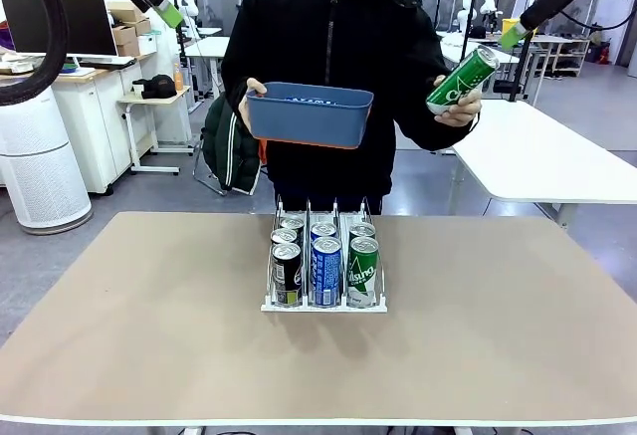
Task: Fill the beverage cans into the dispenser.
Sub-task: Pick up the Sprite handed by the human, then place the picked Sprite in the line of the Automatic Can Dispenser with the same cans.
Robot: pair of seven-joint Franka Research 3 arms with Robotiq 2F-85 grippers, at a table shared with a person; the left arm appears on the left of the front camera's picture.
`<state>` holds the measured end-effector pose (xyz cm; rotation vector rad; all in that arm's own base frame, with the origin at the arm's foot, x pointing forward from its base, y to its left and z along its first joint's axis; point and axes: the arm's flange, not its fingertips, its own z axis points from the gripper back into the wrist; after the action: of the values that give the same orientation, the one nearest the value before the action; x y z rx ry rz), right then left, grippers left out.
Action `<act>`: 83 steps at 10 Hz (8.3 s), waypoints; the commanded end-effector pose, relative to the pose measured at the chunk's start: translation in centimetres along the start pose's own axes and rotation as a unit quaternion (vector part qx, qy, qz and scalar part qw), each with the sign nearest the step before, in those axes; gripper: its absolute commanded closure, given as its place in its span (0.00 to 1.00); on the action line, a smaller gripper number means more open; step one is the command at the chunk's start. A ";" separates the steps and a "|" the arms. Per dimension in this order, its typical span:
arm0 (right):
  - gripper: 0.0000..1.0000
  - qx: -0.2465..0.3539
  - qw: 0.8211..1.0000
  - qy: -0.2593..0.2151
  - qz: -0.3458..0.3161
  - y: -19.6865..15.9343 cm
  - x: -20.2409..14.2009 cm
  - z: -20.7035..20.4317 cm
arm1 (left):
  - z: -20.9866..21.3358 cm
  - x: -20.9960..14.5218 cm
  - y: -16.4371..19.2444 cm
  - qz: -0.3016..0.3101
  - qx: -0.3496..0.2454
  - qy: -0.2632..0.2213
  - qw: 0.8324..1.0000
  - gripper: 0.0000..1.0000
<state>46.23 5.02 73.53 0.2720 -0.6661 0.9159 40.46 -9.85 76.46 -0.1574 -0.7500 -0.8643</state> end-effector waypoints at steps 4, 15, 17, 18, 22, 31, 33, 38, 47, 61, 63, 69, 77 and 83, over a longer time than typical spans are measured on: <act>0.00 -0.010 1.000 0.021 0.002 -0.9 0.9 -2.6 | 0.1 -0.1 0.0 0.001 -0.001 0.002 1.000 0.00; 0.00 0.035 0.999 0.012 0.008 -3.1 1.7 -4.7 | 0.1 -0.1 0.0 0.001 -0.001 0.002 1.000 0.00; 0.00 0.036 0.999 0.013 0.010 -3.7 1.6 -5.4 | 0.1 -0.1 0.0 0.001 -0.001 0.002 1.000 0.00; 0.00 0.044 0.999 0.014 0.004 -3.8 1.4 -5.8 | 0.1 -0.1 0.0 0.001 -0.001 0.002 1.000 0.00; 0.00 0.057 0.998 0.019 -0.006 -4.3 1.0 -7.0 | 0.1 -0.1 0.0 0.001 -0.001 0.002 1.000 0.00; 1.00 0.051 0.998 0.031 -0.026 -4.6 0.7 -7.9 | 0.1 -0.1 0.0 0.001 -0.001 0.002 1.000 0.00; 1.00 0.053 0.998 0.031 -0.030 -4.5 0.6 -7.8 | 0.1 -0.1 0.0 0.001 -0.001 0.002 1.000 0.00; 1.00 0.060 0.998 0.025 -0.021 -4.5 0.5 -7.8 | 0.1 -0.1 0.0 0.001 -0.001 0.002 1.000 0.00; 1.00 0.051 0.998 0.034 -0.020 -4.7 0.5 -7.8 | 0.1 -0.1 0.0 0.001 -0.001 0.002 1.000 0.00; 1.00 0.051 0.998 0.034 -0.020 -4.7 0.5 -7.8 | 0.1 -0.1 0.0 0.001 -0.001 0.002 1.000 0.00; 1.00 0.051 0.998 0.034 -0.020 -4.7 0.5 -7.8 | 0.1 -0.1 0.0 0.001 -0.001 0.002 1.000 0.00; 0.42 0.047 0.997 0.052 -0.016 -3.7 -0.2 -6.8 | 0.1 -0.1 0.0 0.001 -0.001 0.002 1.000 0.00; 0.42 0.087 0.961 0.175 0.194 10.2 -6.5 -7.2 | 0.1 -0.1 0.0 0.001 -0.001 0.002 1.000 0.00; 0.42 0.125 0.953 0.191 0.201 12.2 -6.5 -9.9 | 0.1 -0.1 0.0 0.001 -0.001 0.002 1.000 0.00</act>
<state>38.09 13.40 60.05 0.1873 -0.2306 1.4271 40.49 -9.85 76.44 -0.1577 -0.7495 -0.8642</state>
